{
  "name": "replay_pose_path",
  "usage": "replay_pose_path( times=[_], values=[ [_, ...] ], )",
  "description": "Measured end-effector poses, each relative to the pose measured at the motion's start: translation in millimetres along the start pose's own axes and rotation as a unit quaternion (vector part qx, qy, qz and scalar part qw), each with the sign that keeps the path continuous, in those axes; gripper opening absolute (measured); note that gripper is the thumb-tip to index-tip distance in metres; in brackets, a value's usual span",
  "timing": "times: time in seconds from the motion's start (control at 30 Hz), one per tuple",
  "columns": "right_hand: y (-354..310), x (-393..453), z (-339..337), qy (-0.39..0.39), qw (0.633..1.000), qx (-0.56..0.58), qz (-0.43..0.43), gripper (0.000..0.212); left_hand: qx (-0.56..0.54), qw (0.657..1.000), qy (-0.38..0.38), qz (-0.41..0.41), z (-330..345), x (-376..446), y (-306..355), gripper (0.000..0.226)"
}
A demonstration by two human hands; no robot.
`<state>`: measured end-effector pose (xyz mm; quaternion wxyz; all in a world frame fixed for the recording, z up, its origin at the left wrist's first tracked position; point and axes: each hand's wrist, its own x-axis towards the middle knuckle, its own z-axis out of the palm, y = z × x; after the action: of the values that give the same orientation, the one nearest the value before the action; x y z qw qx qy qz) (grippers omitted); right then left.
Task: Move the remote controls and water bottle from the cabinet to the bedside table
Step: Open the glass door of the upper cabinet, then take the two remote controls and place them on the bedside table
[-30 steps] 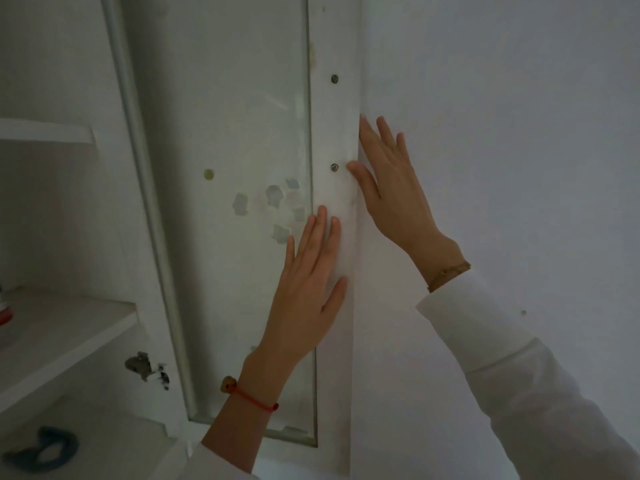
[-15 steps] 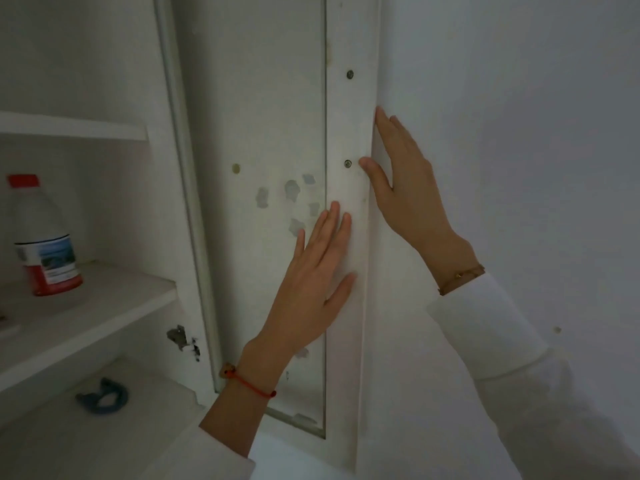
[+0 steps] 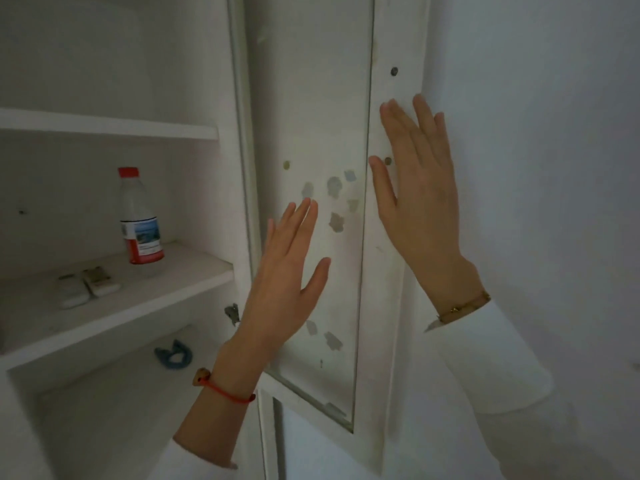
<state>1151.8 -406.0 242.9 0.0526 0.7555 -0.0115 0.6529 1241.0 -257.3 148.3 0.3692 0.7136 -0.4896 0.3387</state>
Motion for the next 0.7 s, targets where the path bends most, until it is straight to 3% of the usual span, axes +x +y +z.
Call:
replay_pose_path(
  times=[0.23,0.7],
  values=[
    [-42,-14,41,-0.095,0.981,0.162,0.052,0.048,0.064,0.996,0.005,-0.067,-44,-28,-28,0.064],
    [-141,-24,139,-0.190,0.924,0.324,0.064,0.048,0.204,0.955,0.028,-0.215,-130,-73,-104,0.065]
  ],
)
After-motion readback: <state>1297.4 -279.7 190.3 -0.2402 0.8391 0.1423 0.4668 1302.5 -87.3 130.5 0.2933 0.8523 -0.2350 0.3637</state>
